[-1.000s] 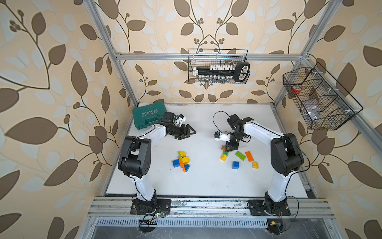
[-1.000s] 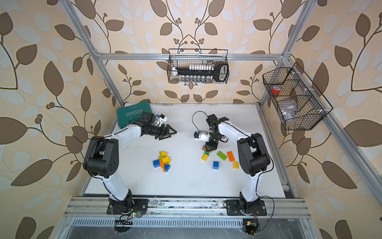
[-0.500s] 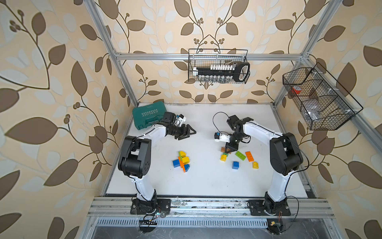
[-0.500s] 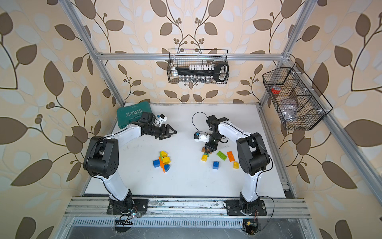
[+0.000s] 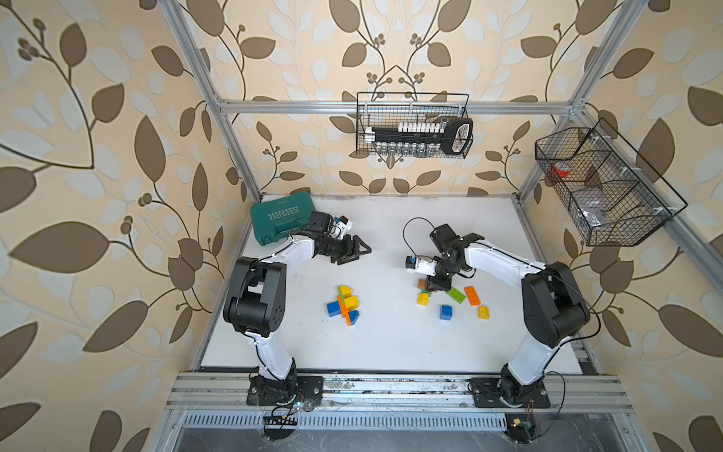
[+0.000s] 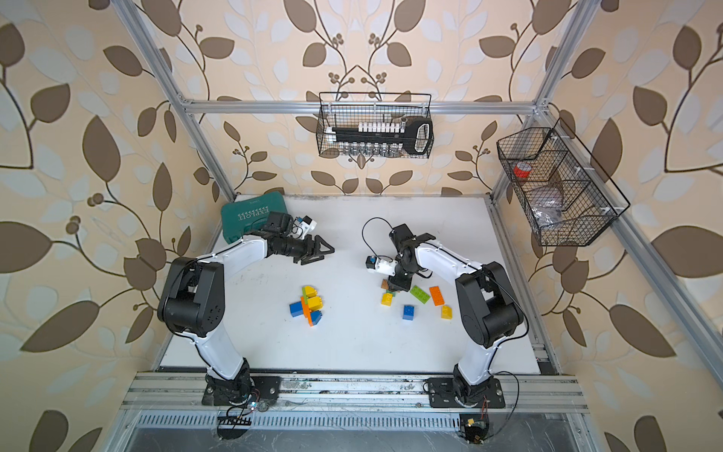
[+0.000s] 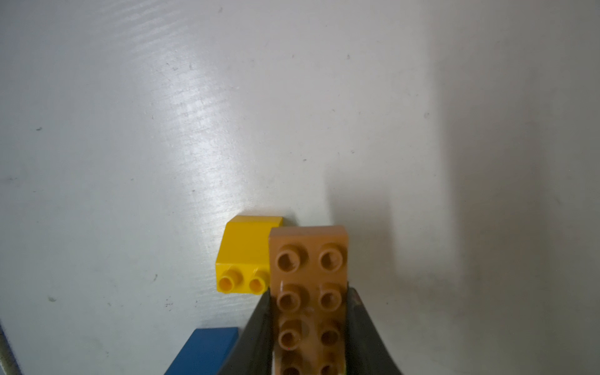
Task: Assemble a fork with lego
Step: Assemble the lego brick with the lego brick.
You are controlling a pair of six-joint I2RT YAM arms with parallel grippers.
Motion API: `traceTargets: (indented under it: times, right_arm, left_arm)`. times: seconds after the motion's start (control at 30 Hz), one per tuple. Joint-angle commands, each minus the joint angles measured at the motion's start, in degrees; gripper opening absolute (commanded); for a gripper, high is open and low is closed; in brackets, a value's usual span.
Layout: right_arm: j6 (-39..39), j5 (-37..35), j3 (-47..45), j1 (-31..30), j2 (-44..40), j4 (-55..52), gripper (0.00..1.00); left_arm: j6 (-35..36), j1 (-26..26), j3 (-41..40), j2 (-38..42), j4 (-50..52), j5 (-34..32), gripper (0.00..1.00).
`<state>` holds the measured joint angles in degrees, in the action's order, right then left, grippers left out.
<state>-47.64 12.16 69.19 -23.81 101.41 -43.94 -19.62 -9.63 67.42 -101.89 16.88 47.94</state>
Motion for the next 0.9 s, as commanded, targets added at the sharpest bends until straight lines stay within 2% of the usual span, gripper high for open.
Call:
traceTargets:
  times: [0.0, 0.3, 0.6, 0.87]
  right_arm:
    - [0.1, -2.7, -4.2, -1.5, 3.1, -1.3, 0.28]
    - [-0.2, -5.1, -8.4, -1.9, -0.5, 1.9, 0.28]
    - [0.0, -12.3, -12.4, -5.6, -2.2, 7.2, 0.27]
    - [1.6, -9.8, -12.1, -4.5, -3.9, 4.7, 0.27]
  left_arm:
    - [0.1, 0.6, 1.4, 1.2, -0.6, 1.8, 0.71]
    - [0.1, 0.6, 1.6, 1.1, -0.4, 1.9, 0.71]
    - [0.0, 0.6, 1.5, 1.4, -0.6, 1.8, 0.71]
    - [0.1, 0.6, 1.7, 1.5, -0.3, 2.2, 0.71]
